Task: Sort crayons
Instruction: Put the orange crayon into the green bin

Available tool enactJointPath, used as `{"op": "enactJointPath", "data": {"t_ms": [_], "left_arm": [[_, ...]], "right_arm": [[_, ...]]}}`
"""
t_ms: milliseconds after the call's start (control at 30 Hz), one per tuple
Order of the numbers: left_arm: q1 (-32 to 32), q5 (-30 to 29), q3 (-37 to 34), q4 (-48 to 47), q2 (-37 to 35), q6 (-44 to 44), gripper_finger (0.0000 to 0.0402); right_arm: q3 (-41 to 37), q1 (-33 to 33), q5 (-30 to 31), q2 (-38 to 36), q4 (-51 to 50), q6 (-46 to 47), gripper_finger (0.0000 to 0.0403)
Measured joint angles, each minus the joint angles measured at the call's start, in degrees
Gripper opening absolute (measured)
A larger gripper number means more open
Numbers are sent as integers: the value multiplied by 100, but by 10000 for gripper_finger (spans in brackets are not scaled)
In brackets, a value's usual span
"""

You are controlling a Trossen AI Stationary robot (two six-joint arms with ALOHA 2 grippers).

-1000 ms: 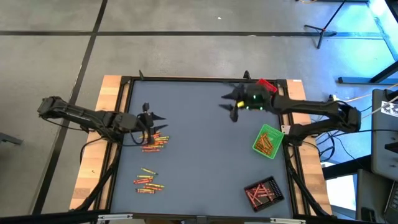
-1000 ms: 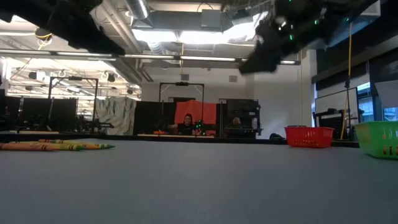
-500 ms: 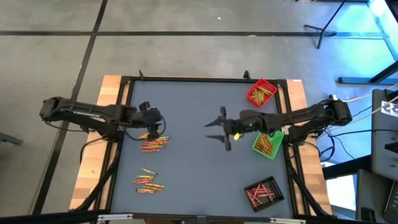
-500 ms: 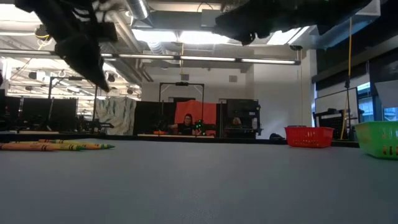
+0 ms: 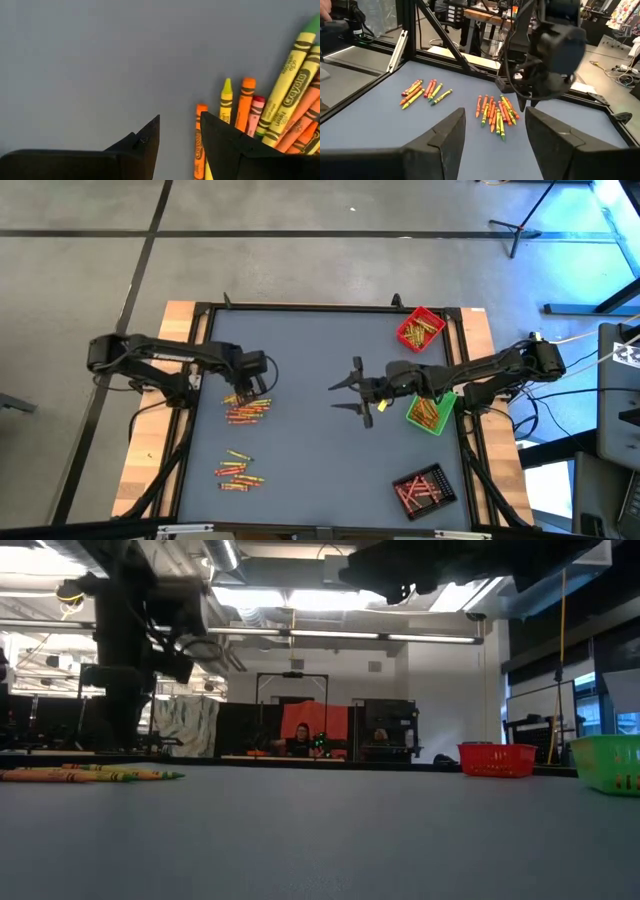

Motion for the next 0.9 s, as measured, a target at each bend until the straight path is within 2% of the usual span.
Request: {"op": "enactJointPath", "data": {"t_ms": [167, 733, 900], "left_arm": [[250, 620, 0, 68, 337, 290, 124], [324, 594, 17, 88, 995, 289, 123], [391, 671, 33, 70, 1185, 289, 90]], "right_arm": [[0, 0, 0, -3, -65, 3, 202], [-2, -2, 1, -4, -76, 8, 202], [-2, -2, 2, -4, -76, 8, 202]]}}
